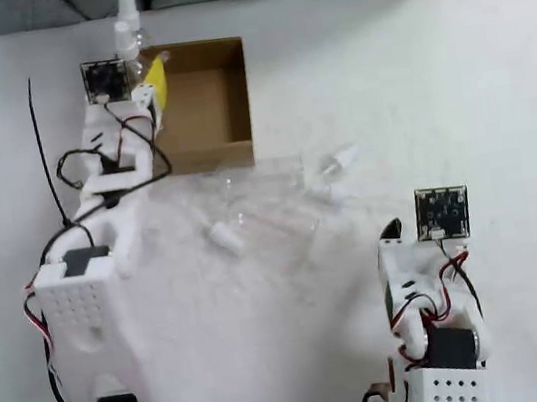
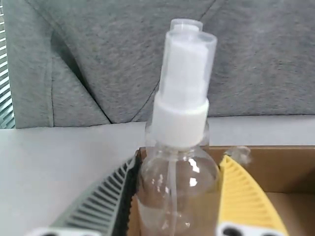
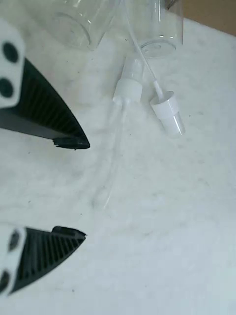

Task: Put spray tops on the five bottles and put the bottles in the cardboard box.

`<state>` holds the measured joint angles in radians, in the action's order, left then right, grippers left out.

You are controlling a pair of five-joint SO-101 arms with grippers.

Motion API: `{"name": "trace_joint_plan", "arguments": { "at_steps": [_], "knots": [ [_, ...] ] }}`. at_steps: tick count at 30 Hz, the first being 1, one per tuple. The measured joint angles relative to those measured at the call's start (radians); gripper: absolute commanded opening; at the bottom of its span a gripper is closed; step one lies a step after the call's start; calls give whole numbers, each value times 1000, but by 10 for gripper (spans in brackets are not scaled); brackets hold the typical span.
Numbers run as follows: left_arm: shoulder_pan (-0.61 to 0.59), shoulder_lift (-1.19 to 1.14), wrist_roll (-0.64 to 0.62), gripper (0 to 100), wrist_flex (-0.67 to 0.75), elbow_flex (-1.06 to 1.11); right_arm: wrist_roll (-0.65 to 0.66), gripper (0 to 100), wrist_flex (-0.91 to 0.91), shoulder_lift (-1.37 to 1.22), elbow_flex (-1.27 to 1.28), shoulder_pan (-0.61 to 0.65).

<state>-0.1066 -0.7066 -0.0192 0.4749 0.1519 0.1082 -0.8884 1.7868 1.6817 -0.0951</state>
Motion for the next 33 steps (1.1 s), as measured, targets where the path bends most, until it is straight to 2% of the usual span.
{"name": "trace_joint_plan", "arguments": {
  "at_steps": [4, 22, 33],
  "knots": [
    [-5, -8, 0, 335, -2, 2, 0, 236, 0, 0, 0, 0],
    [-15, -23, 5, 339, -12, 29, 0, 236, 0, 2, 0, 0],
    [-18, 112, 5, 339, -12, 187, 0, 236, 0, 2, 0, 0]
  ]
}}
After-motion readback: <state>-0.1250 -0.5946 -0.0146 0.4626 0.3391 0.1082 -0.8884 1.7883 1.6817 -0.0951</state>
